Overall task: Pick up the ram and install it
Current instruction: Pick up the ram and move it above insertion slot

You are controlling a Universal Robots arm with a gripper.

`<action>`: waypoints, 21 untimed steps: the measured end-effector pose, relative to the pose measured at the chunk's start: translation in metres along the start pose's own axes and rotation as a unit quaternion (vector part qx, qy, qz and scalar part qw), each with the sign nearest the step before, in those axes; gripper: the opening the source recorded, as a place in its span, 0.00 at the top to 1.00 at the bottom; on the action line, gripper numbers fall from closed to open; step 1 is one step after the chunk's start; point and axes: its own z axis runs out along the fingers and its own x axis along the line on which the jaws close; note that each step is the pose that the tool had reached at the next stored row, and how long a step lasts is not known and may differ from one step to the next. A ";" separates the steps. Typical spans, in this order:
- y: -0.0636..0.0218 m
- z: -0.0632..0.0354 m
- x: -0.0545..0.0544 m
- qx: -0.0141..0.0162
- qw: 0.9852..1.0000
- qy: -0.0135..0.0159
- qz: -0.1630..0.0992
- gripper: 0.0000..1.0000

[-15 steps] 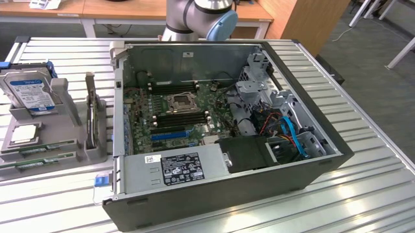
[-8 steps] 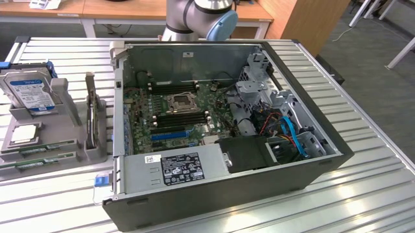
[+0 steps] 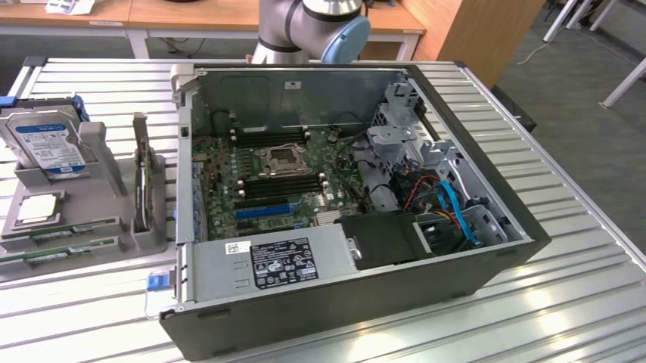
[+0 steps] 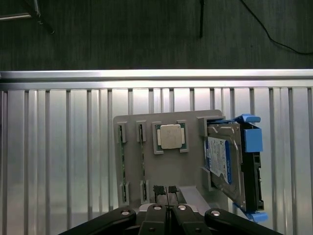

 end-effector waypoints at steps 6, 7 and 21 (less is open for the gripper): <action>0.0000 0.0000 0.000 0.000 1.000 0.000 0.000 0.89; 0.0000 0.0000 0.000 0.000 1.000 0.000 0.000 0.89; -0.0003 0.0066 0.000 0.000 1.000 0.000 0.000 0.70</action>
